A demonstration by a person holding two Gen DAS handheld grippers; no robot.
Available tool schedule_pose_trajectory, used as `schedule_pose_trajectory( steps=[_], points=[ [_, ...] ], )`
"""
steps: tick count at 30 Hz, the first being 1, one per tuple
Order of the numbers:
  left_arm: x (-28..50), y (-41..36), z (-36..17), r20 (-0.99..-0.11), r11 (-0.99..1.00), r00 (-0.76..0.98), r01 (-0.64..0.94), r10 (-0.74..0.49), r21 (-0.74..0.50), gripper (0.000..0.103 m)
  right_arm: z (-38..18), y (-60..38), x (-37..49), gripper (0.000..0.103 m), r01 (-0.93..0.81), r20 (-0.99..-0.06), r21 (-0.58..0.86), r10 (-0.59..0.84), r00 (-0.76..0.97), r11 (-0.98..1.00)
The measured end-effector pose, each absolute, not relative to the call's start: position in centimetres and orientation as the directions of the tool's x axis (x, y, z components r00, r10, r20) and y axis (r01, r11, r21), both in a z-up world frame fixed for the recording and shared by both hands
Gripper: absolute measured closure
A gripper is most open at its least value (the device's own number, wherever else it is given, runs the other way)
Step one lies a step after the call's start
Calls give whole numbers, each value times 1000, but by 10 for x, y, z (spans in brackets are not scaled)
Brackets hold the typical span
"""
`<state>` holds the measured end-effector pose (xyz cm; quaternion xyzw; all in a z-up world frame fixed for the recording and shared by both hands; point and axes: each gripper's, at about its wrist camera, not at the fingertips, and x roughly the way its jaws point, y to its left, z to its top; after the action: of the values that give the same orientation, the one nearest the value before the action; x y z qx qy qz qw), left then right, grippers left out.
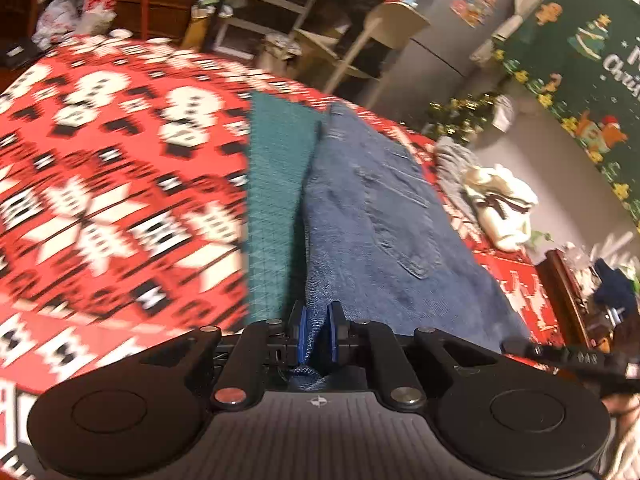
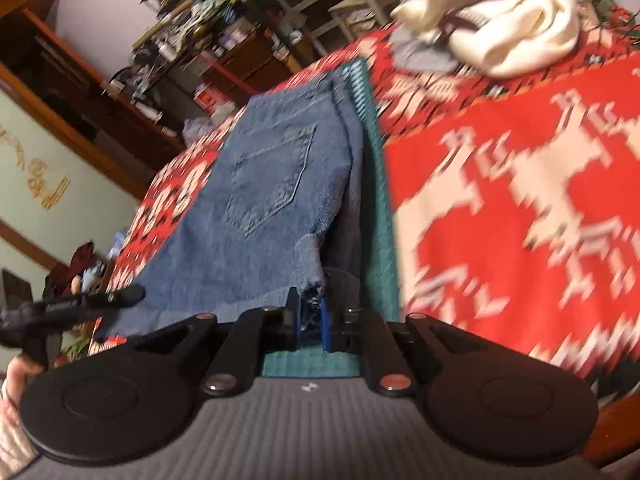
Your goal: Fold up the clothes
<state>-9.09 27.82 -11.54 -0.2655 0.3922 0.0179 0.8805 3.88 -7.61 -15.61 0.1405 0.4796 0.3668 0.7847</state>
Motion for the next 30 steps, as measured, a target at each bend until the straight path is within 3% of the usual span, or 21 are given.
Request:
schedule_pose_trajectory(
  steps=[4, 7, 9, 11, 13, 23, 27, 30],
  points=[
    [-110, 289, -124, -700, 835, 692, -272, -177, -479, 93, -157, -74, 19, 93, -458, -651, 564, 711, 266, 688],
    [-120, 294, -126, -682, 806, 708, -287, -186, -518, 87, -158, -80, 15, 91, -444, -637, 585, 723, 266, 679],
    [-126, 298, -128, -669, 785, 718, -297, -191, -543, 82, -156, -89, 16, 87, -425, -618, 610, 737, 273, 669],
    [-133, 302, -128, -655, 765, 730, -304, -197, -568, 66, -151, -94, 19, 84, -419, -600, 623, 747, 287, 661],
    [-139, 305, -125, -647, 752, 736, -308, -200, -583, 63, -145, -101, 22, 77, -413, -582, 632, 753, 306, 656],
    [-168, 317, -135, -681, 723, 706, -367, -193, -585, 63, -142, -111, 30, 72, -384, -557, 659, 762, 329, 647],
    [-176, 319, -142, -716, 741, 679, -395, -163, -543, 66, -147, -112, 30, 72, -370, -564, 663, 759, 326, 651],
    [-178, 318, -146, -727, 758, 668, -388, -160, -524, 74, -148, -110, 31, 72, -369, -562, 664, 760, 326, 650]
  ],
)
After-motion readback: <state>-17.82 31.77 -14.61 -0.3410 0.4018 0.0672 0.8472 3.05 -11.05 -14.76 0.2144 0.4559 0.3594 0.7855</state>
